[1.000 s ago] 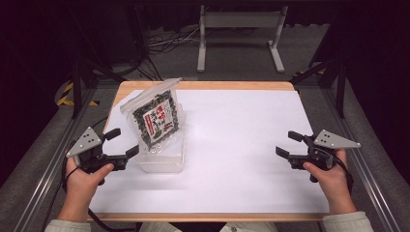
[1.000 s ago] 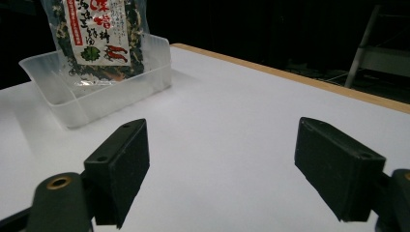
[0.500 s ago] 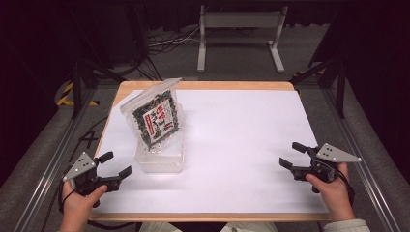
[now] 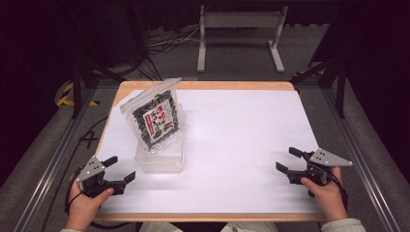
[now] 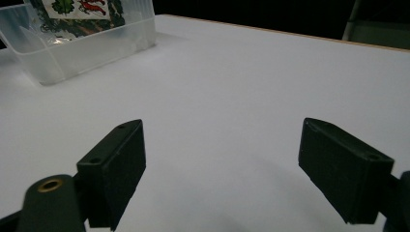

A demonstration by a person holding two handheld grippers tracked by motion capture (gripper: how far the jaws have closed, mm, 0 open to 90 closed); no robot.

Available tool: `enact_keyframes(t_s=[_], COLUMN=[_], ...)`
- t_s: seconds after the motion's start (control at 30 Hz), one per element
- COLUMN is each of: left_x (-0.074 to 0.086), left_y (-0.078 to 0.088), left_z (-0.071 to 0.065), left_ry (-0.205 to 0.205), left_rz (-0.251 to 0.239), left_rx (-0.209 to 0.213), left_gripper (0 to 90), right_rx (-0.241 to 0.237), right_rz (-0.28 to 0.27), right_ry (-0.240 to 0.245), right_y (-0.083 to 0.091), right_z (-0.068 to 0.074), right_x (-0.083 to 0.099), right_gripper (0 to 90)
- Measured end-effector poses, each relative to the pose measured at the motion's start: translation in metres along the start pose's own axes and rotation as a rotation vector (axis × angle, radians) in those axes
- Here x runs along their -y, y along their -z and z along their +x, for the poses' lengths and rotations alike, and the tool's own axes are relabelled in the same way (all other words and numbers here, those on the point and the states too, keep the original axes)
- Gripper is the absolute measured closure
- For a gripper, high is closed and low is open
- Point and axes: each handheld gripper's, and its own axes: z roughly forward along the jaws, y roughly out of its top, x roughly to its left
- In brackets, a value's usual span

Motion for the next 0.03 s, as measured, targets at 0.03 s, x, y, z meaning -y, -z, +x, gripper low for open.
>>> enact_keyframes(t_s=[0.03], left_x=[0.0003], left_y=[0.0001], left_z=[0.0007], left_ry=[0.006], left_rz=[-0.004], left_rx=[0.003], left_gripper=[8.7], right_rx=[0.002], right_rz=[-0.002], right_ry=[-0.002], right_y=[0.0000], right_z=[0.0000], right_x=[-0.0001], right_gripper=[17.5])
